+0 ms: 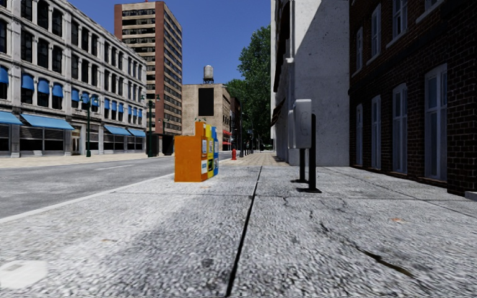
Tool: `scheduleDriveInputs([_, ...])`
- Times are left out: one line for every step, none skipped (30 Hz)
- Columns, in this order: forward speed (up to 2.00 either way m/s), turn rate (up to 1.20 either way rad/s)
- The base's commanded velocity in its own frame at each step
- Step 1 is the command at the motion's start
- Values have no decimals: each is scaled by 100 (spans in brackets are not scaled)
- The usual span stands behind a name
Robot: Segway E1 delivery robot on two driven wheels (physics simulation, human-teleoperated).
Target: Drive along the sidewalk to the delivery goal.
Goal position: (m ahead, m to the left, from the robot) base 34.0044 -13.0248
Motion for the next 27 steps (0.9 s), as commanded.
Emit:
scheduleDriveInputs([200,0])
scheduleDriveInputs([200,0])
scheduleDriveInputs([200,0])
scheduleDriveInputs([200,0])
scheduleDriveInputs([200,0])
scheduleDriveInputs([200,0])
scheduleDriveInputs([200,0])
scheduleDriveInputs([200,0])
scheduleDriveInputs([200,0])
scheduleDriveInputs([200,0])
scheduleDriveInputs([200,0])
scheduleDriveInputs([200,0])
scheduleDriveInputs([200,0])
scheduleDriveInputs([200,0])
scheduleDriveInputs([200,0])
scheduleDriveInputs([200,0])
scheduleDriveInputs([200,0])
scheduleDriveInputs([200,0])
scheduleDriveInputs([200,0])
scheduleDriveInputs([200,0])
scheduleDriveInputs([200,0])
scheduleDriveInputs([200,0])
scheduleDriveInputs([200,0])
scheduleDriveInputs([200,0])
scheduleDriveInputs([200,0])
scheduleDriveInputs([200,0])
scheduleDriveInputs([200,0])
